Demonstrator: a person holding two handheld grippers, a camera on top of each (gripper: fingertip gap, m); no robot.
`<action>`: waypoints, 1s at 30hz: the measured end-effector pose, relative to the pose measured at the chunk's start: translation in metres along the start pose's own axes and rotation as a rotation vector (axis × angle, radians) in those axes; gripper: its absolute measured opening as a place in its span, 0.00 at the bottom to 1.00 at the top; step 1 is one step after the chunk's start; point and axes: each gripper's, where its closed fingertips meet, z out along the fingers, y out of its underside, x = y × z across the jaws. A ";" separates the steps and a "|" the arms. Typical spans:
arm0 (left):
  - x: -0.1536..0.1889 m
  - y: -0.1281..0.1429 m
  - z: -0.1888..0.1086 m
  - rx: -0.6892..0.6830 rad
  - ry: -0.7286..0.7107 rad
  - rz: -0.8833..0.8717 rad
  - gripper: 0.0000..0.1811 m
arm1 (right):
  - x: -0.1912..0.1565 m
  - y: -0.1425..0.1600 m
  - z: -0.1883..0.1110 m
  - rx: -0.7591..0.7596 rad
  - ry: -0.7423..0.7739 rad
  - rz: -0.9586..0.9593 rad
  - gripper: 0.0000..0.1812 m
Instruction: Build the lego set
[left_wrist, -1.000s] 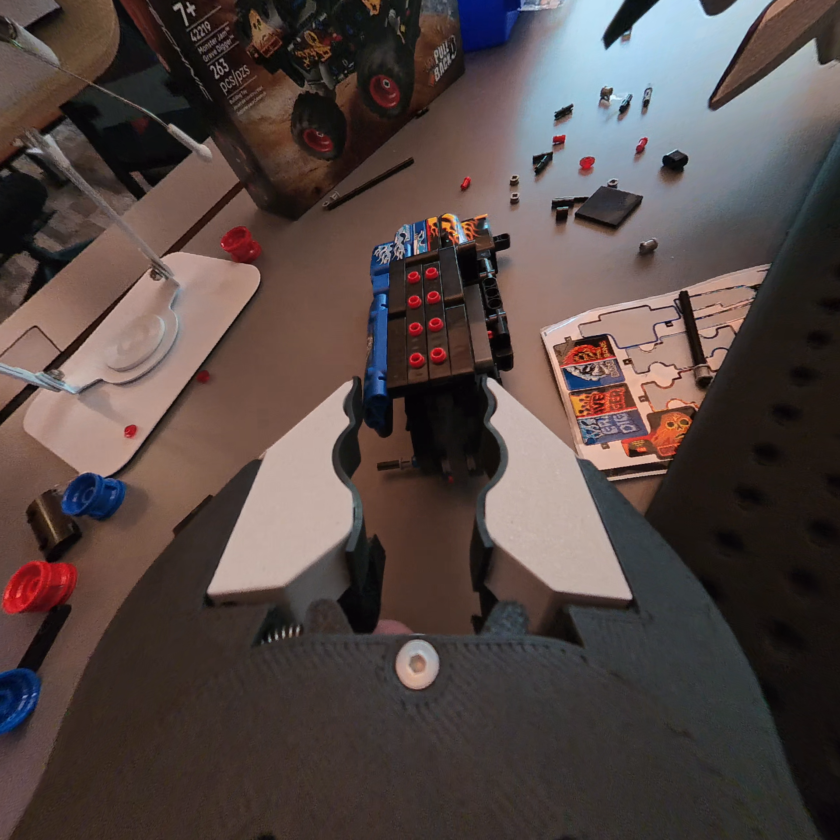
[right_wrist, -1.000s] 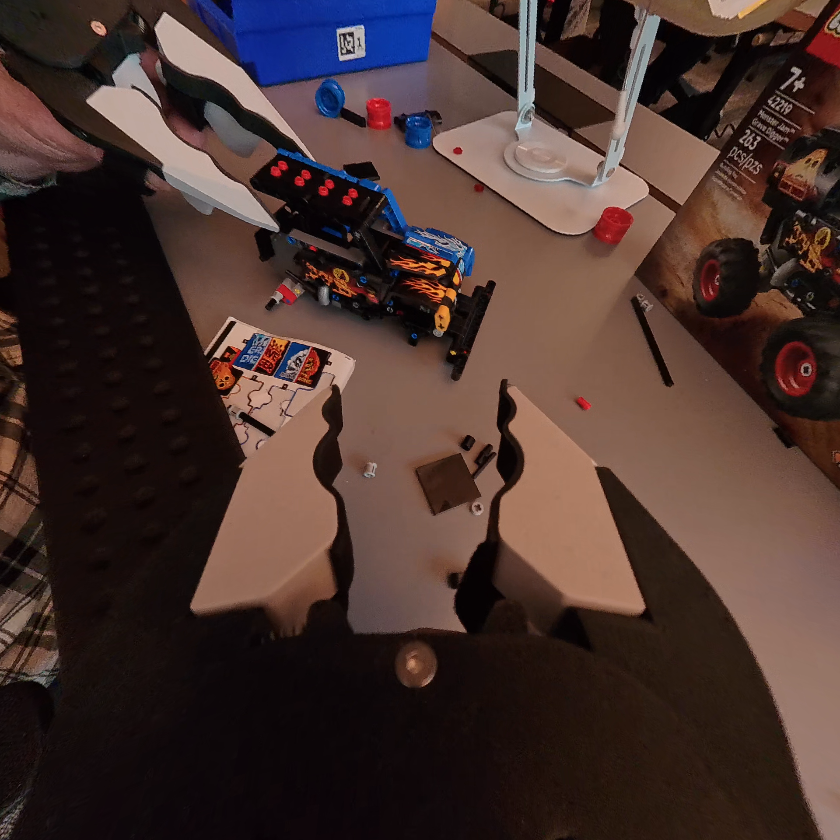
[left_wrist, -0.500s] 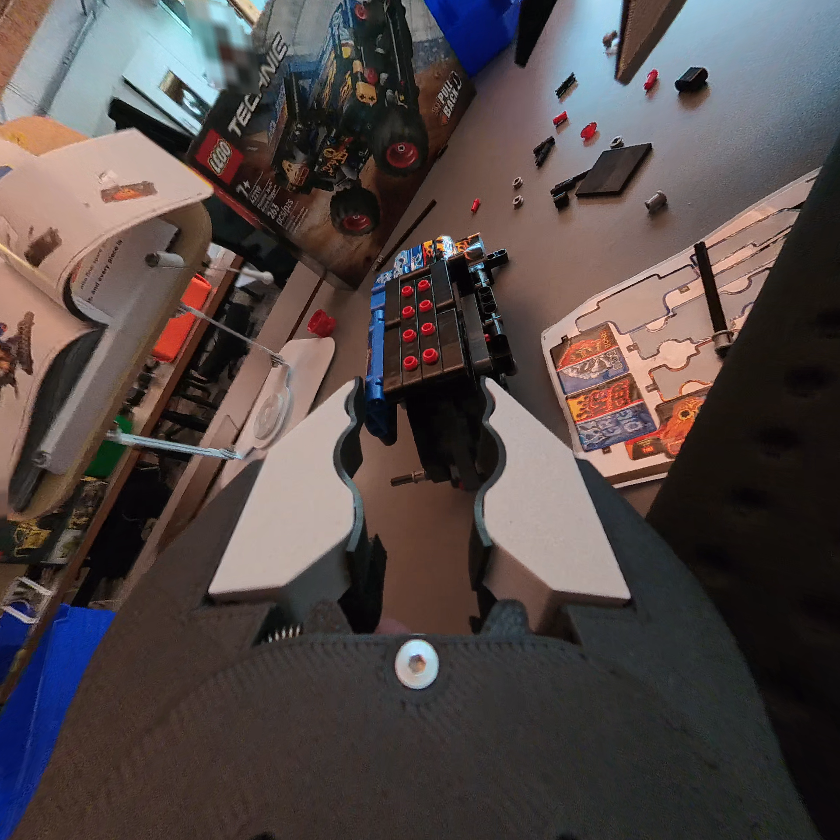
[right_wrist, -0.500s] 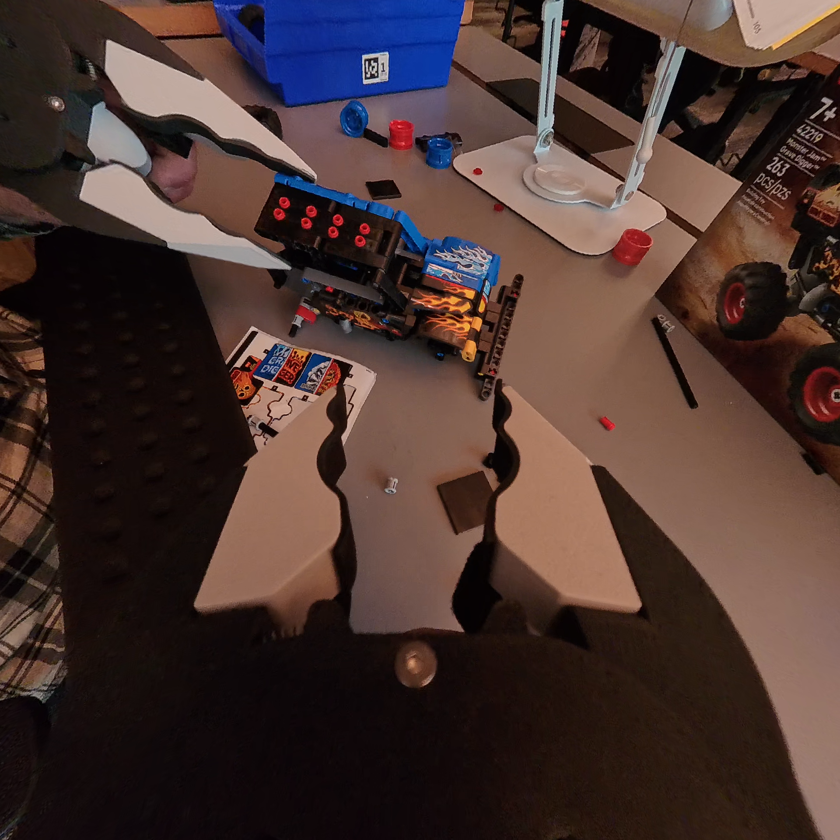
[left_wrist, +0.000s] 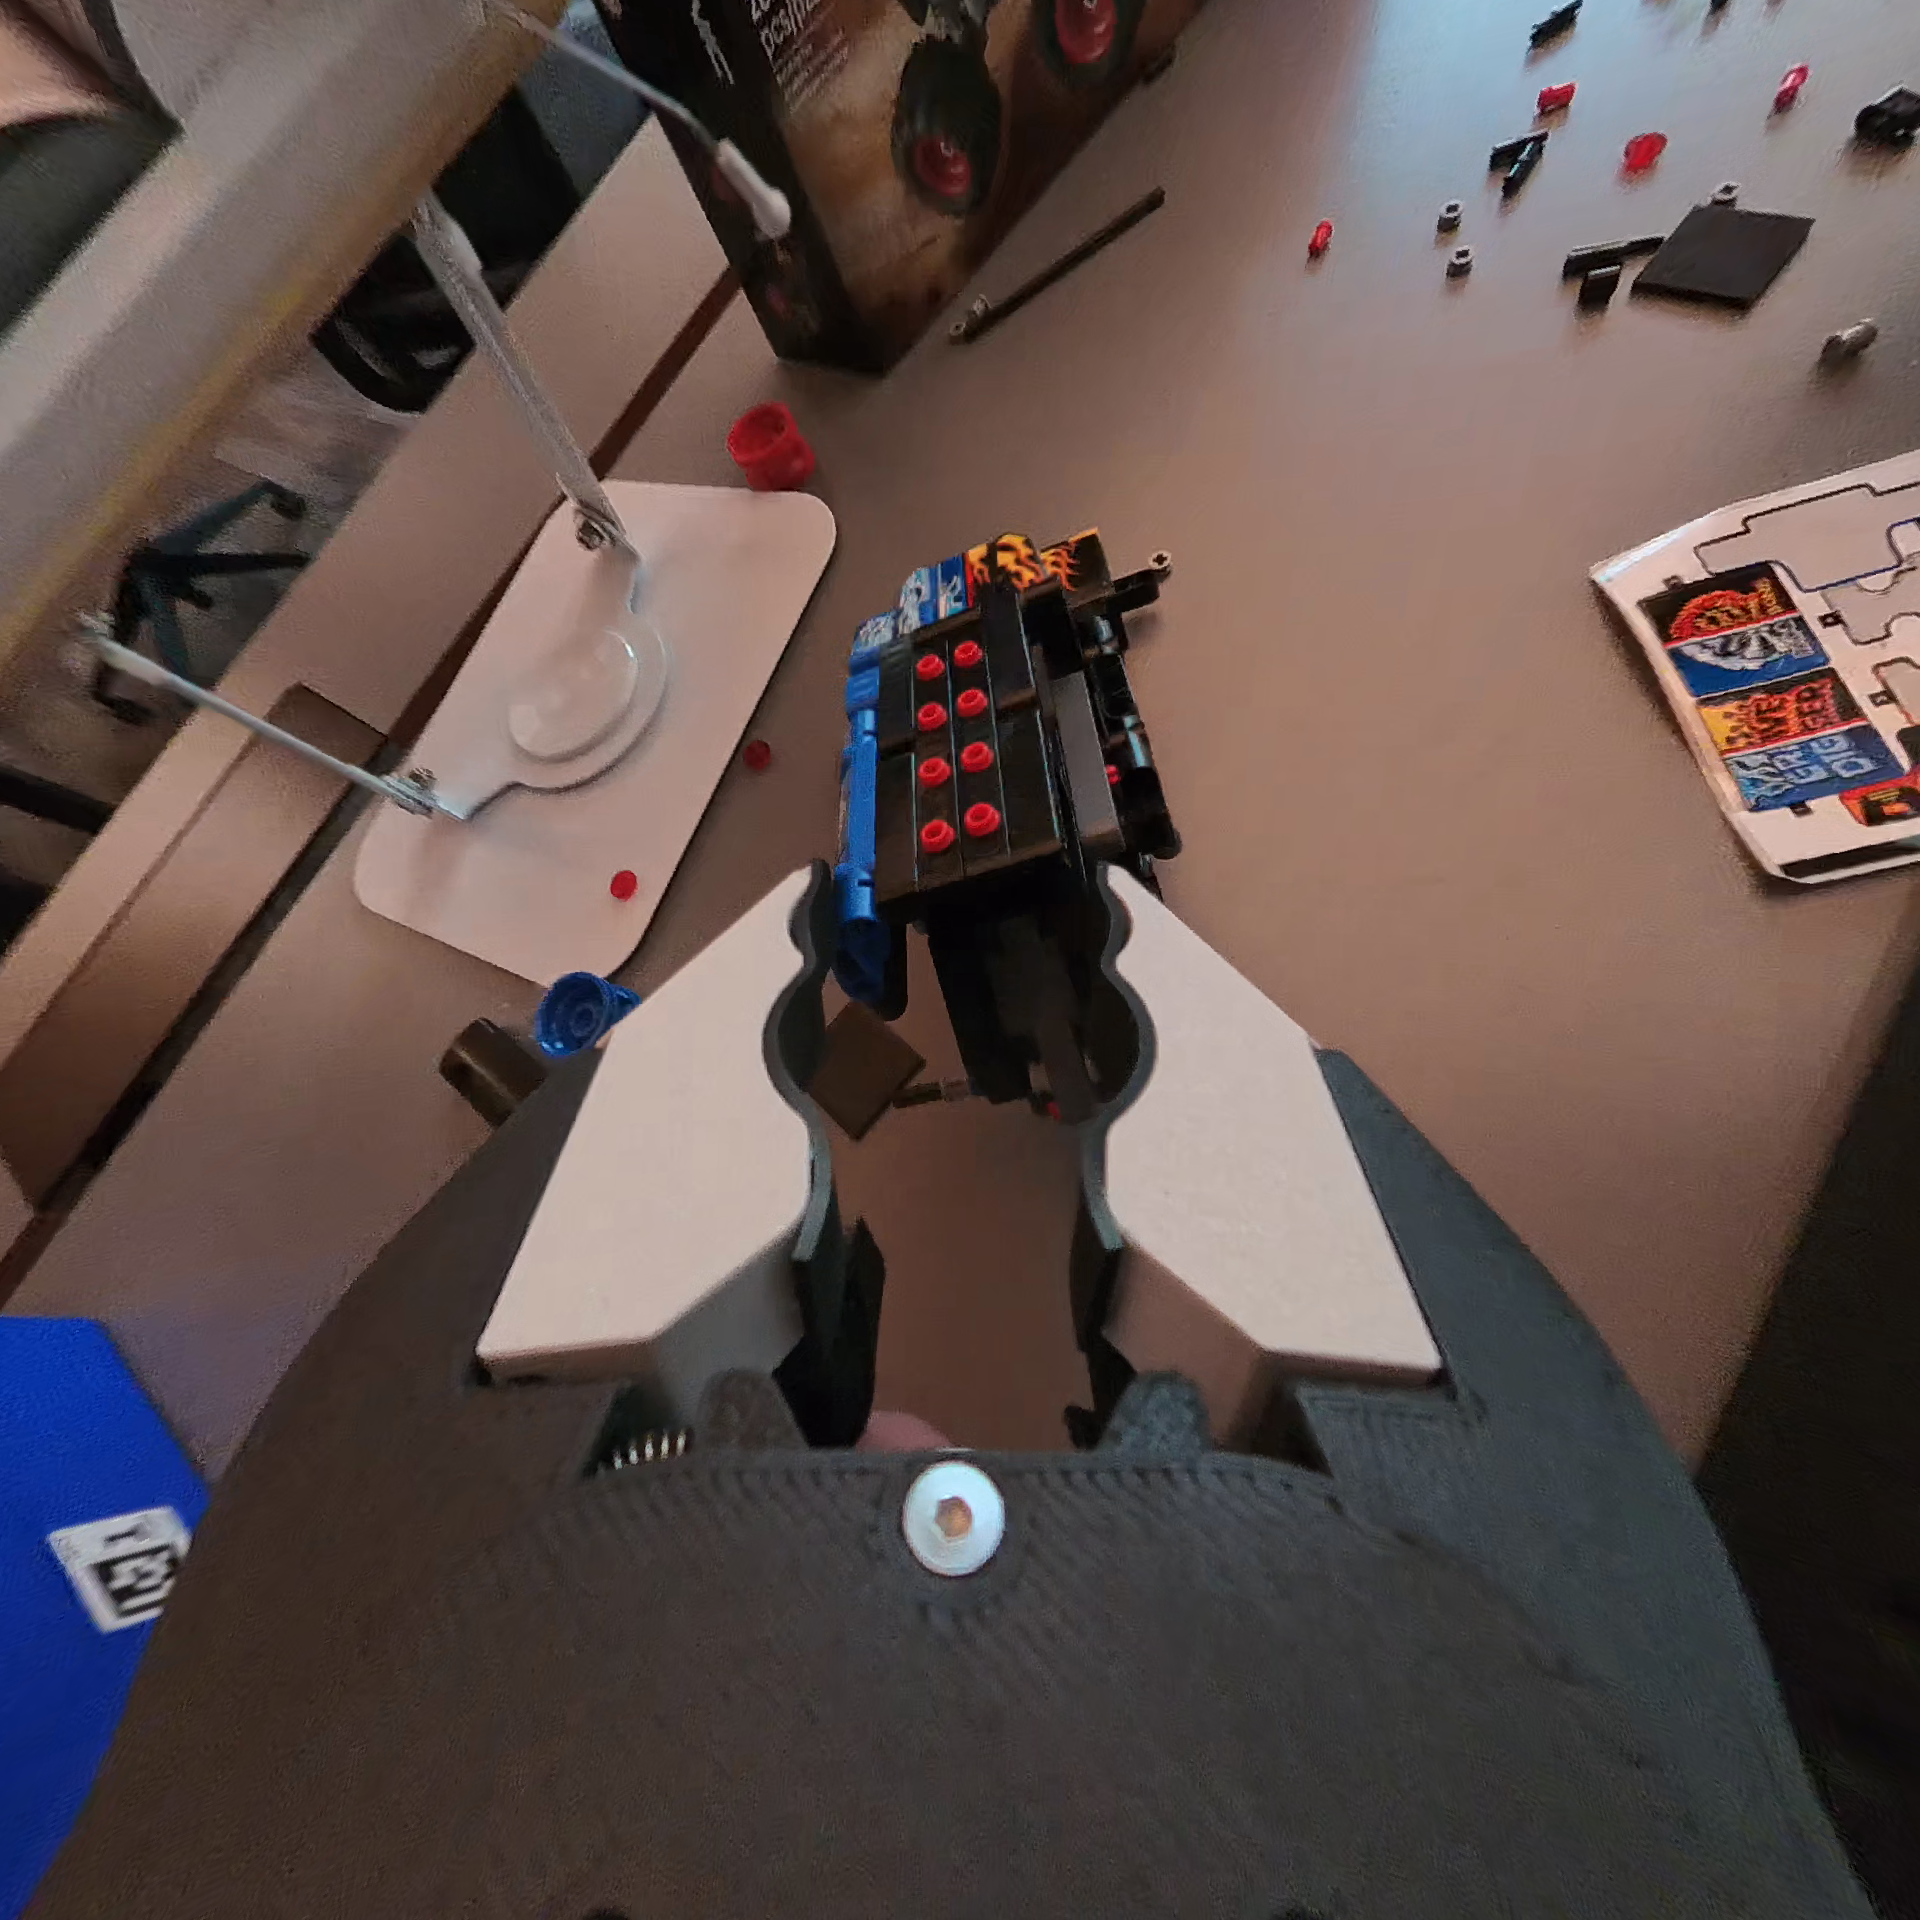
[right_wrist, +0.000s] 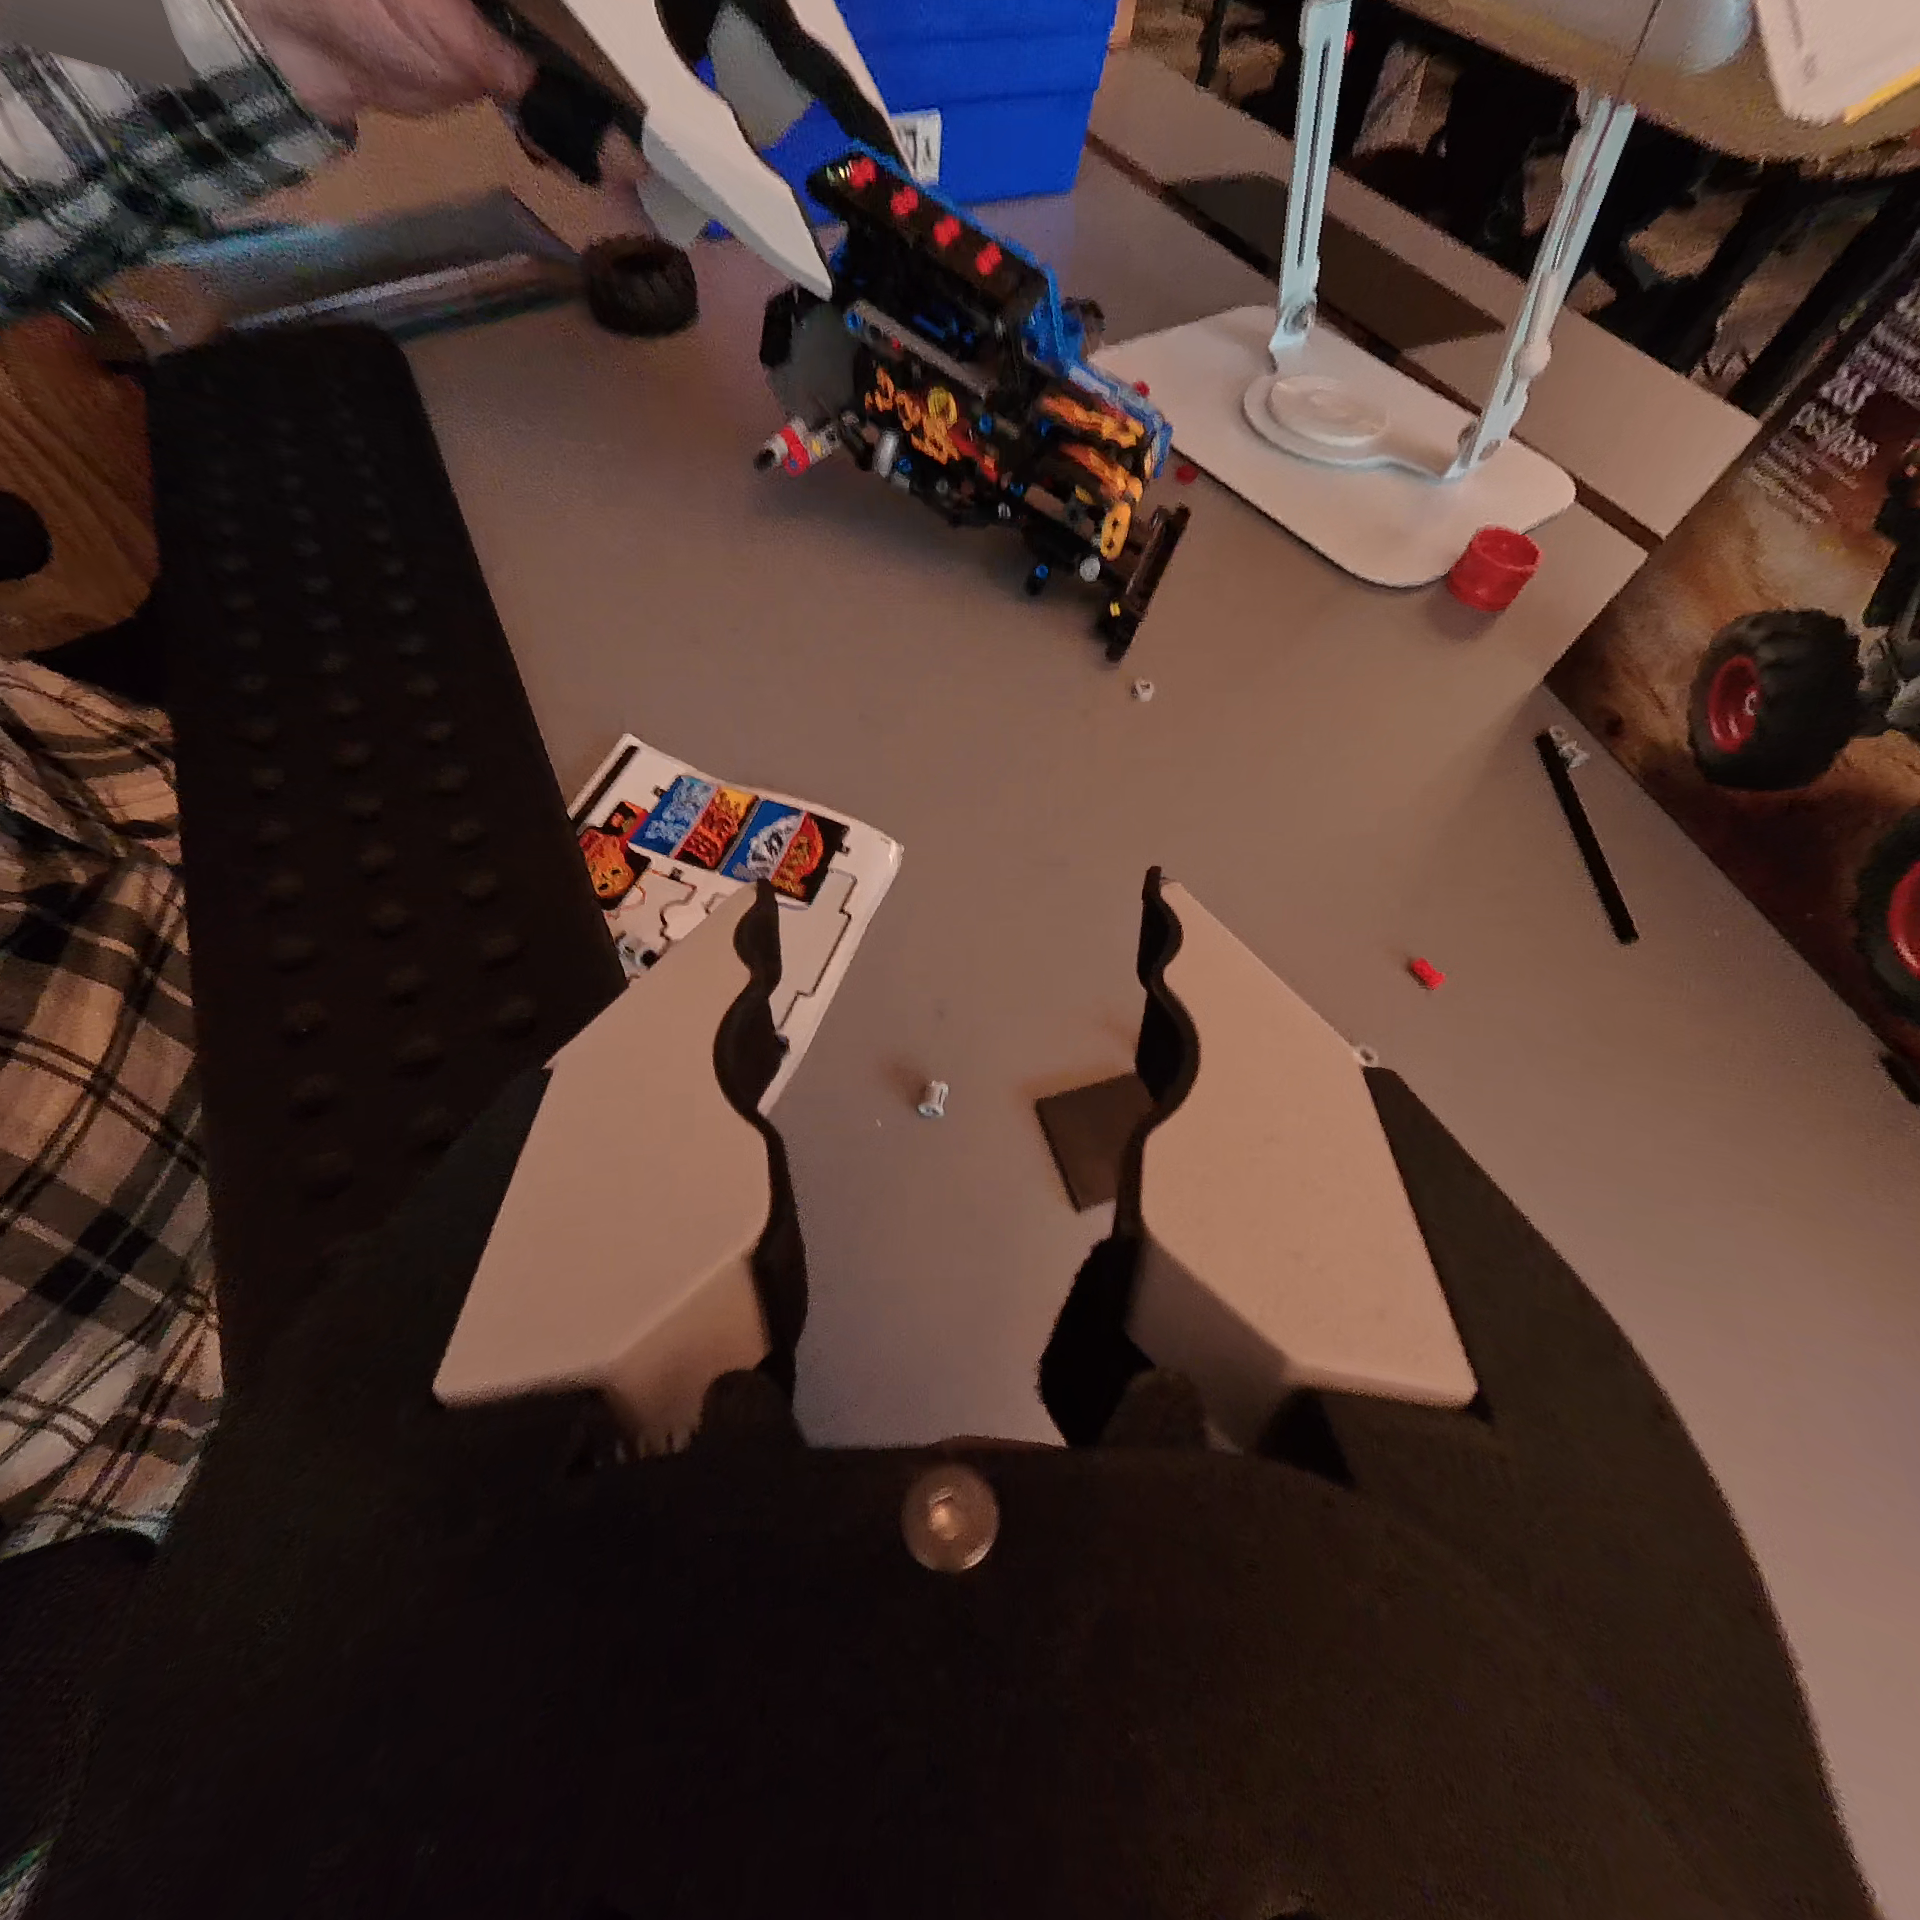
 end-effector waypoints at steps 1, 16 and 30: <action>-0.003 0.004 0.002 -0.003 0.017 -0.015 0.26 | 0.001 0.004 0.000 -0.025 0.008 -0.001 0.38; -0.035 0.042 -0.038 -0.101 -0.106 -0.062 0.33 | 0.000 0.062 -0.030 -0.247 0.046 0.097 0.37; -0.040 0.105 -0.116 -0.277 -0.191 -0.139 0.36 | 0.005 0.083 -0.054 -0.259 0.075 0.151 0.44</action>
